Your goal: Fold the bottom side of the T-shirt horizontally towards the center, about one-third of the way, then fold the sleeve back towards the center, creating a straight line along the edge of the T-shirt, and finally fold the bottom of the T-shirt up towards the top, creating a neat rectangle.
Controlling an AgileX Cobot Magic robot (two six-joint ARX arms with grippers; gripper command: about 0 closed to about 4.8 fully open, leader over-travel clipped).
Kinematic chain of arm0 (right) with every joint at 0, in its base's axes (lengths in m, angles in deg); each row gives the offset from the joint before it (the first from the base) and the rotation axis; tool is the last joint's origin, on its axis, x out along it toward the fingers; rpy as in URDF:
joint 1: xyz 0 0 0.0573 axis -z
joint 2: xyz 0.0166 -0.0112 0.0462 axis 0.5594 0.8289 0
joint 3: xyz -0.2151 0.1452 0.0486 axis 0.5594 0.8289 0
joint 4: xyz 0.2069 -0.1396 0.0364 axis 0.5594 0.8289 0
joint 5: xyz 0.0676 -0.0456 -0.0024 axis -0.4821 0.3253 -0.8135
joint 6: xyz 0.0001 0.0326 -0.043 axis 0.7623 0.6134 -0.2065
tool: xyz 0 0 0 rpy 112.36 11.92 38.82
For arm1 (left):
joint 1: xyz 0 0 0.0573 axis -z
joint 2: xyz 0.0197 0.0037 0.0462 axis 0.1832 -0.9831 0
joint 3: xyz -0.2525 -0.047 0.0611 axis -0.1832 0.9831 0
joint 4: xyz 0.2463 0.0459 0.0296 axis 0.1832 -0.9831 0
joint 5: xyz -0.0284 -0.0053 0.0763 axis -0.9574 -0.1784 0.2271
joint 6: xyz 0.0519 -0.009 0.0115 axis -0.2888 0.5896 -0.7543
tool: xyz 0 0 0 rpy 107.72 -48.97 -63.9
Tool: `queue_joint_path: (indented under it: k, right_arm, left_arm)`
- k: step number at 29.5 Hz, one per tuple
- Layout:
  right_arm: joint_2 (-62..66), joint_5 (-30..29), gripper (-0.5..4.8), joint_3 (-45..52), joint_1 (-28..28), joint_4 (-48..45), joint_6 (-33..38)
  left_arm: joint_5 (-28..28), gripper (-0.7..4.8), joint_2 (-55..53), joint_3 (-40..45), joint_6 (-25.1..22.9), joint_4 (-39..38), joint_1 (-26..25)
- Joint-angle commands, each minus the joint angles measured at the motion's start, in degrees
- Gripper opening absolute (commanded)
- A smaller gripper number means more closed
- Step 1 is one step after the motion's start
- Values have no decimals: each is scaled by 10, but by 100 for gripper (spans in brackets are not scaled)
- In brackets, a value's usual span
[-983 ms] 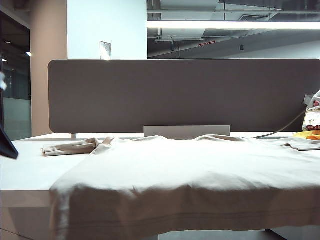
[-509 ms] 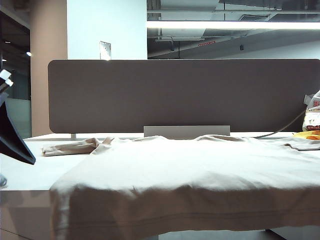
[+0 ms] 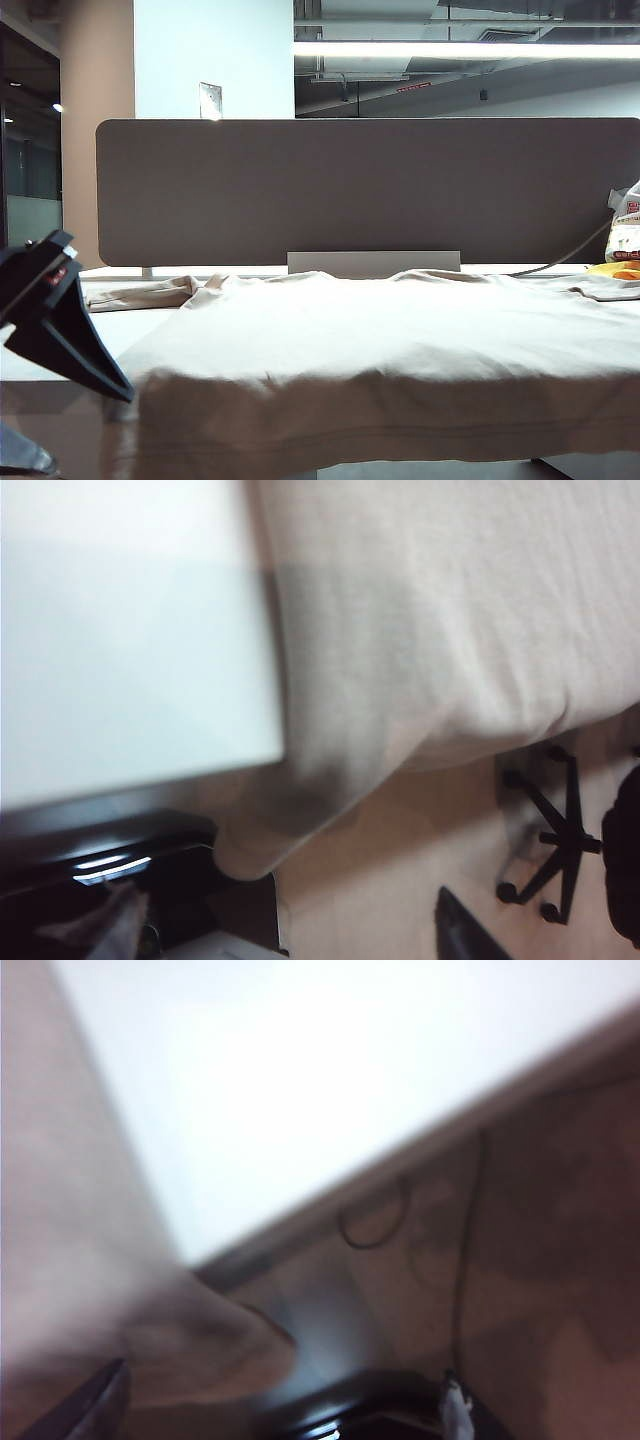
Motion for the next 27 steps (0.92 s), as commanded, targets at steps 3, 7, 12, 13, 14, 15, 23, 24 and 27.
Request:
queue_joint_path:
  k: [3, 7, 12, 13, 14, 15, 23, 24, 27]
  right_arm:
    - [6, -14, 388, -1, 0, -27, 0]
    - [55, -43, 387, -2, -1, -52, 0]
    - [102, -57, 387, -2, -1, -76, 0]
    - [108, -63, 387, -2, -1, -81, 0]
    - [118, -65, 386, -2, -1, -92, 0]
    - [121, -65, 385, -2, -1, -94, 0]
    - [124, -108, 323, -2, -1, -122, 0]
    - [124, -108, 323, -2, -1, -129, 0]
    - [124, -108, 322, -2, -1, -137, 0]
  left_arm:
    - [-26, 374, -31, -31, -2, 24, 0]
    - [-26, 374, -31, -58, 0, 18, 0]
    - [-24, 373, -31, -64, 0, 16, 0]
    - [-24, 373, -31, -64, 0, 15, 0]
    - [-24, 373, -31, -64, 0, 14, 0]
    - [-25, 373, -32, -64, 0, 14, 0]
    - [-13, 373, -32, -64, 0, -5, 51]
    - [-5, 373, -33, -64, 0, -5, 59]
    - [6, 372, -36, -64, 0, -4, 82]
